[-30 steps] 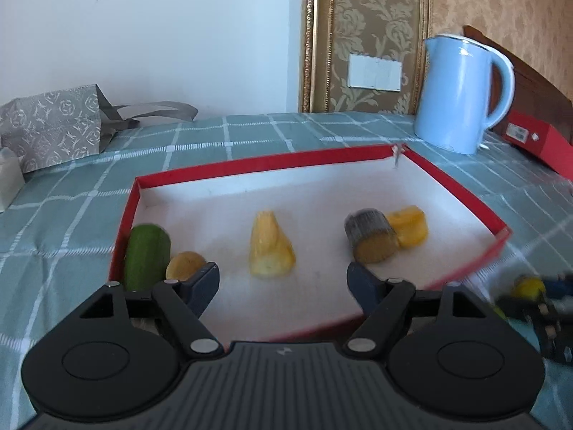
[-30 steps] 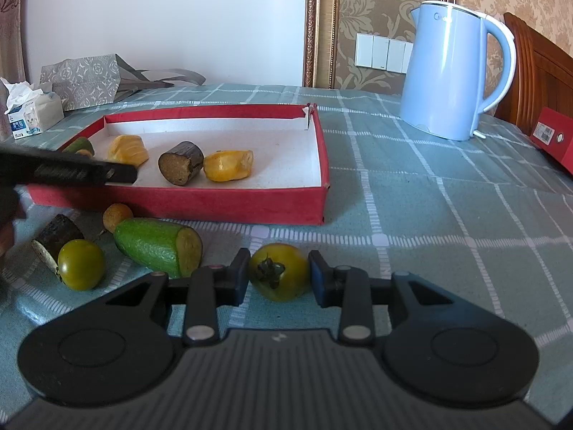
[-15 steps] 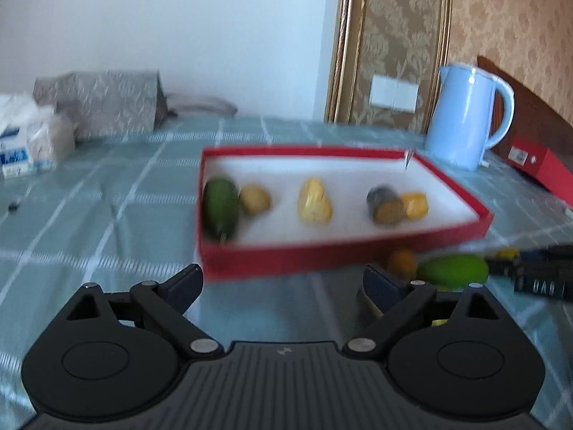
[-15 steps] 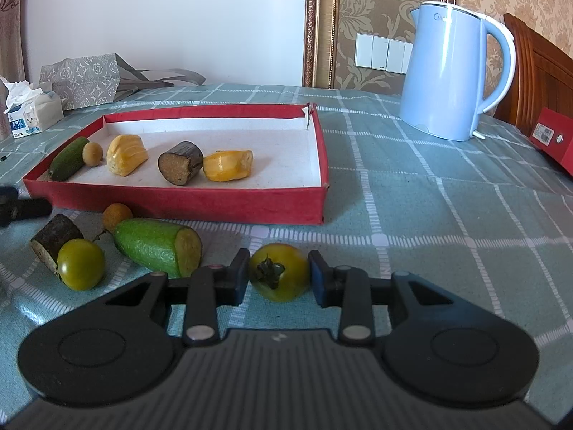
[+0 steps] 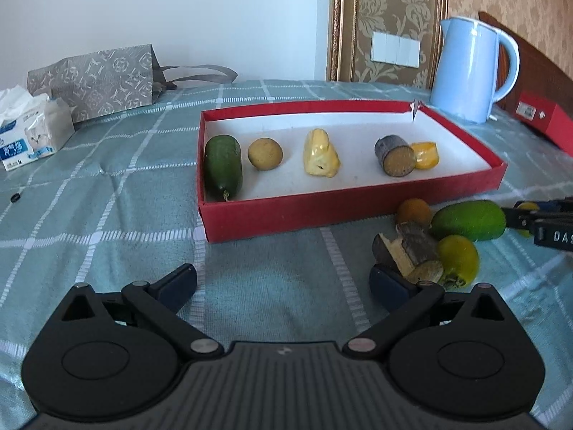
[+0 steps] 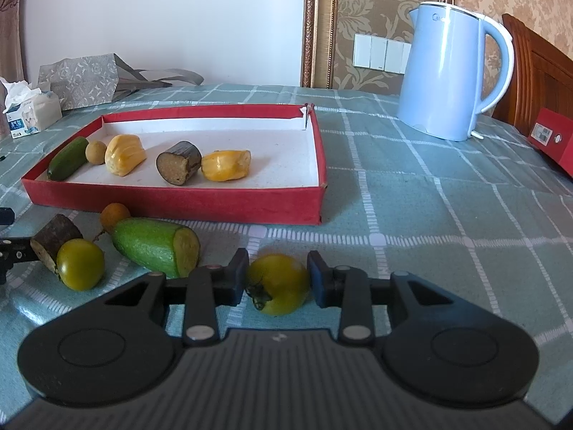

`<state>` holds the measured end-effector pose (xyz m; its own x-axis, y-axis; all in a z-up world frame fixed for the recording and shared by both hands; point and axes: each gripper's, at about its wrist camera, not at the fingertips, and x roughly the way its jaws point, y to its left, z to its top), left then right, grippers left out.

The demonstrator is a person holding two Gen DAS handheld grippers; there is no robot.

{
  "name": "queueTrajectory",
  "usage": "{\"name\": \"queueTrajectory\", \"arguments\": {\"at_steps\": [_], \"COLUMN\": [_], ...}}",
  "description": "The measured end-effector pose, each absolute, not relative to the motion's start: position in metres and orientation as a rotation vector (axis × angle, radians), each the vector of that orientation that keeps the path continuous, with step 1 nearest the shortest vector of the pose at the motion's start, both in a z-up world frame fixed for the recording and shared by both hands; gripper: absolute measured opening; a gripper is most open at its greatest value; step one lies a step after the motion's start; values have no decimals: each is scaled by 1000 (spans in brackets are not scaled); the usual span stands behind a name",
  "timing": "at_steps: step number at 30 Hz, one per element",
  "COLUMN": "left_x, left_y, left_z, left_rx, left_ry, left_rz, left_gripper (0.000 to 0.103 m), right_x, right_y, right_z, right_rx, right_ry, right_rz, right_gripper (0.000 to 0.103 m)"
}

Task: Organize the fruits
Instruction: 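Carry the green tomato over the tray with the right gripper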

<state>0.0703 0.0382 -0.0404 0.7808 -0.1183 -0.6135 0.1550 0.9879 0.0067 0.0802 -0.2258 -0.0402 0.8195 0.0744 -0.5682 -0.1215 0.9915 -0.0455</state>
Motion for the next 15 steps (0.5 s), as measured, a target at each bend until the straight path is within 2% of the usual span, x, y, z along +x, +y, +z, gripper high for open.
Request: {"name": "queueTrajectory", "arguments": {"at_steps": [9,15], "left_x": [71,71], "left_y": [38,38], "left_z": [-40,-40], "left_rx": [62,63], "left_ry": [660,660], "left_rz": [-147,-147], "left_gripper": [103,103], "right_x": [76,72], "right_y": [-225,-232], "right_z": [-38,-13], "right_rx": [-86,-79], "right_ry": [591,517], "right_rz": [82,78], "right_gripper": [32,32]}}
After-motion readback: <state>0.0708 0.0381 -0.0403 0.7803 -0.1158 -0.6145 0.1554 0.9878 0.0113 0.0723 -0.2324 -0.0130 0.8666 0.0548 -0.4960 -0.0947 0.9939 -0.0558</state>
